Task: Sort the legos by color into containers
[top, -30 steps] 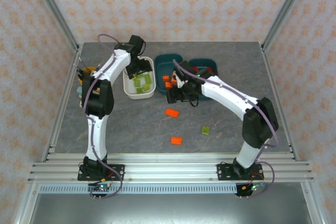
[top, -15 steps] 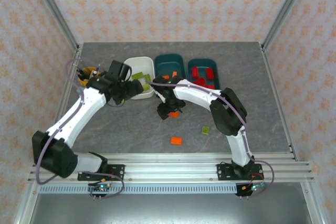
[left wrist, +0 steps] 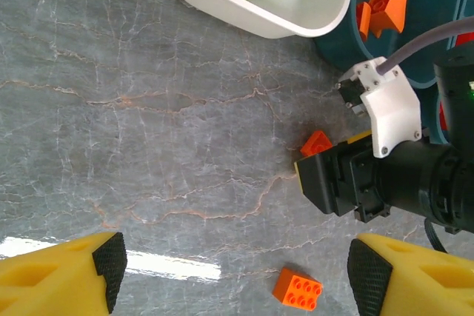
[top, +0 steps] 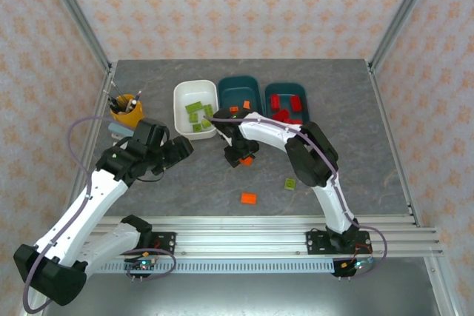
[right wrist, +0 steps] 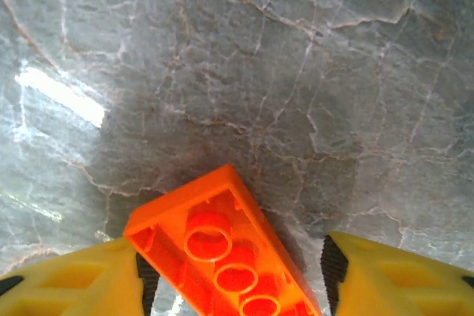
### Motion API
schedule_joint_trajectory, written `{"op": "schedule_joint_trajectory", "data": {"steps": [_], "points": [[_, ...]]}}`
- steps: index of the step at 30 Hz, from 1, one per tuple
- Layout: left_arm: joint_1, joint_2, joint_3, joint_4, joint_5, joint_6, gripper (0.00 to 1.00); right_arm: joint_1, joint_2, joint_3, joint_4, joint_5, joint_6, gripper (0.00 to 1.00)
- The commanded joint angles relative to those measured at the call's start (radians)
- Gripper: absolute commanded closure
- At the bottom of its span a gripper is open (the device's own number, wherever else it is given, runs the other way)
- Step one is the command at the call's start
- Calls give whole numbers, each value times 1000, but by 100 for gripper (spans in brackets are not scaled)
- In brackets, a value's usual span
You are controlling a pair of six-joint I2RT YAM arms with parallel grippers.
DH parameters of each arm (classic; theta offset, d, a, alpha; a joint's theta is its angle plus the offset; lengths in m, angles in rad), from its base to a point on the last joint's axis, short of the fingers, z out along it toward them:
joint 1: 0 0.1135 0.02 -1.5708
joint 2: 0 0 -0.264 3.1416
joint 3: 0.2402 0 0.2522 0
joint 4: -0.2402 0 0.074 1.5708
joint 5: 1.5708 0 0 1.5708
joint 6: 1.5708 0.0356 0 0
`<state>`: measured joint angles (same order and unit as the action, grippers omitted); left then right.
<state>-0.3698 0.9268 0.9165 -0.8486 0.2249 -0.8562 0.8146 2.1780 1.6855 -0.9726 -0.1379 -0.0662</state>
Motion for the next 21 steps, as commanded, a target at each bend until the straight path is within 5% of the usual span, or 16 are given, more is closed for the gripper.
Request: {"op": "schedule_joint_trajectory", "data": {"steps": [1, 12, 21], "points": [[-4, -17, -5, -32, -4, -11, 19, -9, 18, 17, -17, 28, 18, 45], [-6, -40, -46, 66, 125, 30, 18, -14, -1, -57, 28, 11, 72, 67], [-12, -42, -65, 158, 152, -12, 17, -32, -185, -77, 68, 25, 144, 72]]}}
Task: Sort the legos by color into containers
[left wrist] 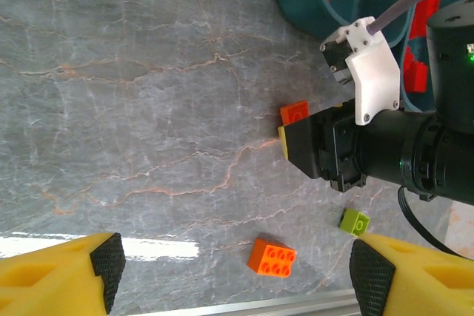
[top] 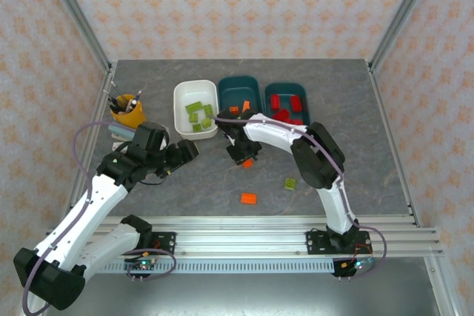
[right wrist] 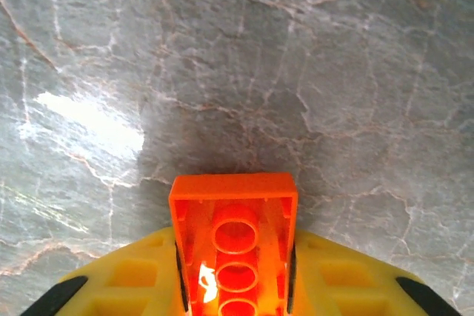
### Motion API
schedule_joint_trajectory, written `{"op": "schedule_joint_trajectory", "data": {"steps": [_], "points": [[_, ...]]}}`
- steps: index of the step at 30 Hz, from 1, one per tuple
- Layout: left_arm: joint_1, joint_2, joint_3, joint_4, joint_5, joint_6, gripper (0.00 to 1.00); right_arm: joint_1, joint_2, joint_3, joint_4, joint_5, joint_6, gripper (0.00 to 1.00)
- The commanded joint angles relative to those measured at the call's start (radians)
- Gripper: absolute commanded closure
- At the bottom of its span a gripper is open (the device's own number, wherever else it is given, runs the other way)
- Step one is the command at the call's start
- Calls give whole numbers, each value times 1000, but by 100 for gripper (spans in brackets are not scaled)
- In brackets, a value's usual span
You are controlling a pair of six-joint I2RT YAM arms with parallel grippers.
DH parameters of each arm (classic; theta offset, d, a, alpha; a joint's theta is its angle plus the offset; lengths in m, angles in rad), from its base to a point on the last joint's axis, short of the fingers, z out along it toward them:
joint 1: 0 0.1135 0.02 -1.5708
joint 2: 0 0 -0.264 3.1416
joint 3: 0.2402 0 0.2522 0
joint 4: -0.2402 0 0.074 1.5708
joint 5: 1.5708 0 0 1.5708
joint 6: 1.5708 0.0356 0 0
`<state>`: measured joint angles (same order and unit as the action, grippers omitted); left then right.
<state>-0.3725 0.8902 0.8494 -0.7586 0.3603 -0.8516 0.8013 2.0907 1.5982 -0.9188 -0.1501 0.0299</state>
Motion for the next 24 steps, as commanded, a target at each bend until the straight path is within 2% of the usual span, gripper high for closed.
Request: {"op": "schedule_joint_trajectory", "data": {"steps": [1, 5, 9, 19, 24], "points": [[-12, 0, 7, 77, 15, -22, 17, -29, -113, 17, 15, 37, 61, 72], [-26, 55, 42, 122, 0, -36, 17, -97, -144, 87, 18, 31, 124, 72], [-43, 119, 83, 165, -24, -41, 17, -163, -95, 212, 15, 42, 168, 72], [-94, 311, 224, 253, -89, -47, 18, -229, 272, 711, -88, 146, 190, 72], [-124, 373, 273, 261, -109, -32, 18, -231, 379, 831, -77, 202, 172, 72]]}}
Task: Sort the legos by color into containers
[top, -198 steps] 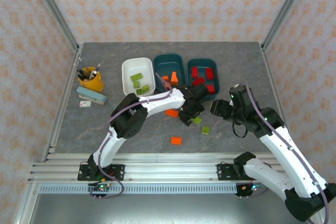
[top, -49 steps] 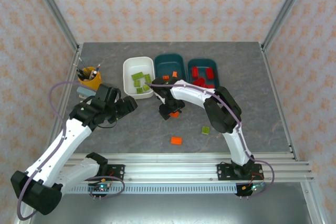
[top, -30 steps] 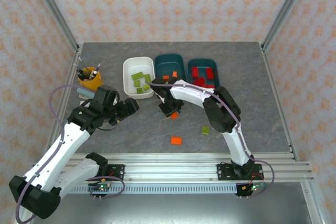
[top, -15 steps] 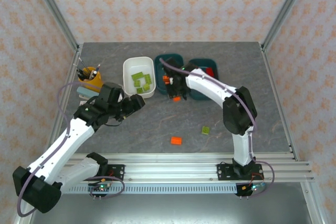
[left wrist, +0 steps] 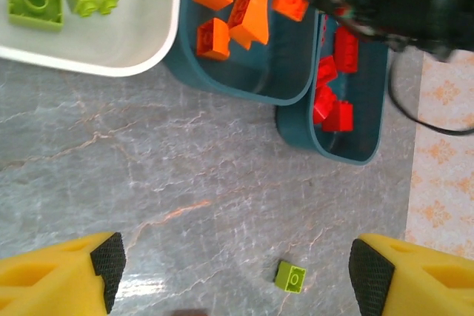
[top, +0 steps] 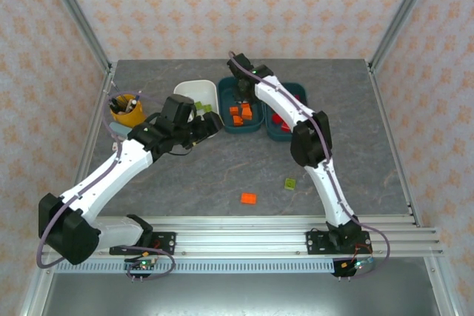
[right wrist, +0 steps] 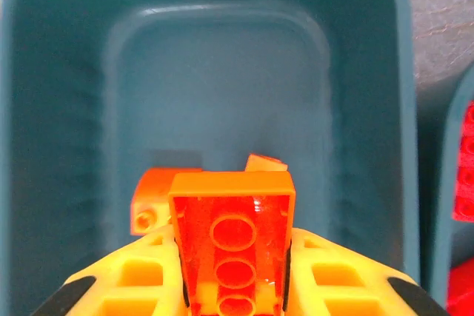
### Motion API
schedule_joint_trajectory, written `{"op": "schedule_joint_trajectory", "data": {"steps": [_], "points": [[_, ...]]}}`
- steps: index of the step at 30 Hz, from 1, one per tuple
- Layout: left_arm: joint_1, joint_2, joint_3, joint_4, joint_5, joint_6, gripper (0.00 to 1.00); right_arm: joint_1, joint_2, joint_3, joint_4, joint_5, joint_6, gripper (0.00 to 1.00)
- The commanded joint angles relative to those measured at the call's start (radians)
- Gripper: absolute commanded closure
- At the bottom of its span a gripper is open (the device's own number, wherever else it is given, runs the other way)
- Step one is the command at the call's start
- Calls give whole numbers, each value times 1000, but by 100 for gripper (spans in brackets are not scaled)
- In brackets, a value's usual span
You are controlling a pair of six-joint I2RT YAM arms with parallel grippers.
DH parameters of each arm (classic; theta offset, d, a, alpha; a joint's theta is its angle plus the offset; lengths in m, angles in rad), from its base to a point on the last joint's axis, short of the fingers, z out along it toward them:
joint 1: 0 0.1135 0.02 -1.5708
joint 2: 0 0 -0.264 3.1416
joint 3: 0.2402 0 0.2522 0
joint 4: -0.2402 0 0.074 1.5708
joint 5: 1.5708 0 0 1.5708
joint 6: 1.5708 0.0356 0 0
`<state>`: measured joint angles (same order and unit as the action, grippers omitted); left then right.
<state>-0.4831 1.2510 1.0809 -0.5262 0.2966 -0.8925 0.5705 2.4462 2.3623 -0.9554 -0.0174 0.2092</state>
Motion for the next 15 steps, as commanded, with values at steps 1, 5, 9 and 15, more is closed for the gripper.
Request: {"op": "schedule_joint_trajectory", "data": {"steps": [1, 5, 9, 15], "points": [[-17, 18, 45, 27, -48, 9, 18, 0, 30, 79, -24, 63, -11, 72], [-20, 8, 35, 11, -57, 14, 18, 1, 36, 86, 49, 41, -14, 72], [-20, -11, 14, -1, -65, 17, 18, 0, 66, 115, 66, 29, -1, 71], [-21, -18, 5, -9, -71, 16, 18, -16, 138, 160, 110, -39, 58, 68]]}}
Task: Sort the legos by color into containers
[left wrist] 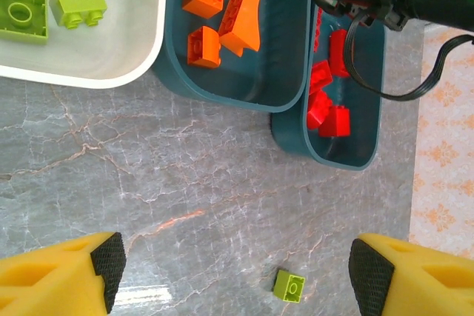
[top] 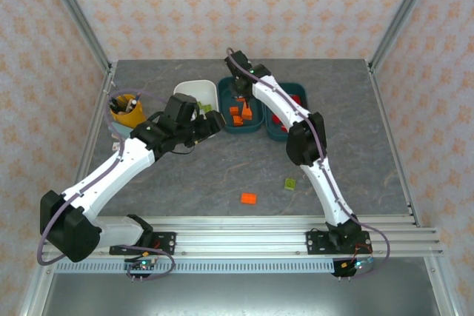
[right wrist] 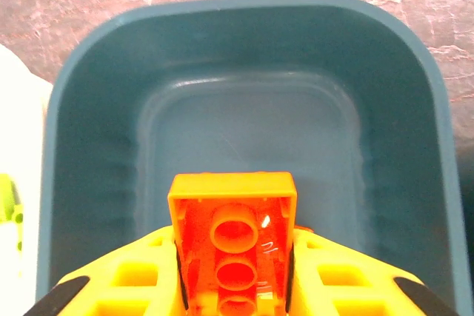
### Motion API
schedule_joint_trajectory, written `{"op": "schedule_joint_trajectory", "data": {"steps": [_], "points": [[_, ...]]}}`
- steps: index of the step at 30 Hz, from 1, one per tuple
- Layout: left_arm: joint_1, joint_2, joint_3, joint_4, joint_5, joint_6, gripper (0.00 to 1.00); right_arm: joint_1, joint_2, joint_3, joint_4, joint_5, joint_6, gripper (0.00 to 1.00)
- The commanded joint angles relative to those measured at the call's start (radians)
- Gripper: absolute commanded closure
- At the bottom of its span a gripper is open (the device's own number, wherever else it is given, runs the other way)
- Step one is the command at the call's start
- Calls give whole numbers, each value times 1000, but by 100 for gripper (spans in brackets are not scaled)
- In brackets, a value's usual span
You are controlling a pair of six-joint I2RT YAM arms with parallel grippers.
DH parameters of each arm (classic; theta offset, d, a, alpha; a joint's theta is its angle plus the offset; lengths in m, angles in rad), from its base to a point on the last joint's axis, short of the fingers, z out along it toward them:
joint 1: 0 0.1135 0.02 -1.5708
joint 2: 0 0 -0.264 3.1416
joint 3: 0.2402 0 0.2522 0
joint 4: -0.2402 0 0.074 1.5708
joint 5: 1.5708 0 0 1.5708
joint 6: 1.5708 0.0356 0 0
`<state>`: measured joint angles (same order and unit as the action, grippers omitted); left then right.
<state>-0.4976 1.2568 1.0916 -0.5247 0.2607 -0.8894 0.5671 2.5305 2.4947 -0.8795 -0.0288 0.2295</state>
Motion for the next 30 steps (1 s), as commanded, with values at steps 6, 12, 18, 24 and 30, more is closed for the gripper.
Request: {"op": "schedule_joint_trajectory", "data": {"steps": [6, 12, 18, 24, 30], "points": [[-6, -35, -1, -29, -39, 20, 18, -37, 118, 112, 59, -114, 83, 48], [-6, -37, 1, -58, -30, 47, 18, -38, 55, 141, 48, -131, 72, 37], [-7, 5, 14, -69, 16, 84, 18, -33, -172, -63, 79, -123, 77, 40], [-68, 115, 92, -101, 53, 156, 20, -28, -540, -560, 240, -111, 147, 43], [-209, 278, 200, -142, 24, 213, 23, -21, -924, -1034, 300, -93, 250, 45]]}}
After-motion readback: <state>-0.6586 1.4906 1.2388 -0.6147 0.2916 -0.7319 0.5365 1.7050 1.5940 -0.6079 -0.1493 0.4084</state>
